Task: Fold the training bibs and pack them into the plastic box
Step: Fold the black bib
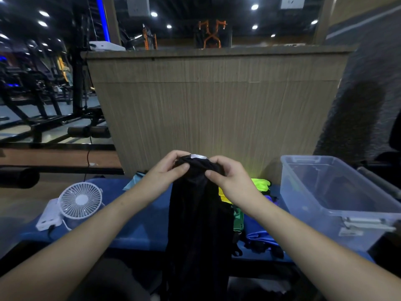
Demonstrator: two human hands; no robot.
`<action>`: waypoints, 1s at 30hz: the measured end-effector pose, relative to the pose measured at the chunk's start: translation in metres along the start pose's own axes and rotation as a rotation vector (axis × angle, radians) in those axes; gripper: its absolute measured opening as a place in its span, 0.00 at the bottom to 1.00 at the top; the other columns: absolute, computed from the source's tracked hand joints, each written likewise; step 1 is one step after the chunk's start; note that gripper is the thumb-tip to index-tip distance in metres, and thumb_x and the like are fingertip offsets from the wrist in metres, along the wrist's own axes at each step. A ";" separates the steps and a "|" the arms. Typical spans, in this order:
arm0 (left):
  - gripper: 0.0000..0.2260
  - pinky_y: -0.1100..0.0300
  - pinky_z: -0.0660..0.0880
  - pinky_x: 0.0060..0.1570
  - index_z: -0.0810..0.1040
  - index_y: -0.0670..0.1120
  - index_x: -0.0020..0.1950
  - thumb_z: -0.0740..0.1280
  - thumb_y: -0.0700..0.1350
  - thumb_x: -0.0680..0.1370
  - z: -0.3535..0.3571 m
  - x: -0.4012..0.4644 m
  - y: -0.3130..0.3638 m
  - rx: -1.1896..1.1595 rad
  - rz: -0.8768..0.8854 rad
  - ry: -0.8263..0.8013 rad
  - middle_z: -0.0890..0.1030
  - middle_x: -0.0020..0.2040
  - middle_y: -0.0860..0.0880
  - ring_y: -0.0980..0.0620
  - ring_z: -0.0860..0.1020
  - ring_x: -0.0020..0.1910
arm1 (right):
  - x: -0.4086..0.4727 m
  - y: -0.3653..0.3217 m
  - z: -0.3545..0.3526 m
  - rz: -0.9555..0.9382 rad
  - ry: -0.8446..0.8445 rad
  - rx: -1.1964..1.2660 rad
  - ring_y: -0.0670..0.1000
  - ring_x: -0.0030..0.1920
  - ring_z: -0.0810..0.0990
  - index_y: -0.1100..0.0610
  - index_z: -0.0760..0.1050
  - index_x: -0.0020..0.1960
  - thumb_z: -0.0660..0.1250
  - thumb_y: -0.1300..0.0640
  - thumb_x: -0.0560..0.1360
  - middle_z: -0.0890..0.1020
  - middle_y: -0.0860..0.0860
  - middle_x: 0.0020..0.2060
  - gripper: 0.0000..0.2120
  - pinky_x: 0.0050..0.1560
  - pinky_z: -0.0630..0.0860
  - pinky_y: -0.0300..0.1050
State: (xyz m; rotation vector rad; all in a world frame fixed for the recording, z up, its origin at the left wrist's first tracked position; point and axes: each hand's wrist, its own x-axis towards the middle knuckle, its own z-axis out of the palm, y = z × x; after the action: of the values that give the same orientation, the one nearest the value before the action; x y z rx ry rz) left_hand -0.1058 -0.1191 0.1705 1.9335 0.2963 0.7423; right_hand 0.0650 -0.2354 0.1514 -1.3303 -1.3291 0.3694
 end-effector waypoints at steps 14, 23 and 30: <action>0.20 0.63 0.74 0.45 0.66 0.53 0.59 0.69 0.36 0.74 0.010 -0.004 -0.015 0.117 0.053 0.122 0.77 0.50 0.48 0.57 0.77 0.40 | 0.000 0.000 0.003 -0.124 -0.010 -0.023 0.59 0.49 0.79 0.49 0.73 0.55 0.59 0.72 0.74 0.82 0.50 0.46 0.21 0.53 0.74 0.58; 0.17 0.63 0.71 0.41 0.76 0.52 0.44 0.62 0.29 0.79 0.001 -0.005 -0.015 0.165 0.052 0.113 0.78 0.40 0.49 0.54 0.76 0.40 | 0.001 -0.001 0.002 0.004 -0.053 -0.043 0.47 0.53 0.82 0.52 0.80 0.55 0.64 0.68 0.74 0.84 0.47 0.51 0.16 0.57 0.76 0.45; 0.15 0.66 0.74 0.53 0.78 0.48 0.50 0.60 0.29 0.79 0.001 -0.004 -0.013 0.188 0.065 0.109 0.82 0.49 0.50 0.56 0.80 0.51 | 0.001 0.002 0.002 0.155 -0.167 -0.084 0.45 0.45 0.82 0.50 0.81 0.53 0.76 0.47 0.68 0.85 0.49 0.47 0.15 0.51 0.77 0.46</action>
State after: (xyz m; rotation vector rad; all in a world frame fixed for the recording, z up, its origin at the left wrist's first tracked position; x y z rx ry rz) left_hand -0.1071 -0.1158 0.1571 2.0910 0.3830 0.8917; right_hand 0.0643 -0.2325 0.1498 -1.5040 -1.3952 0.5469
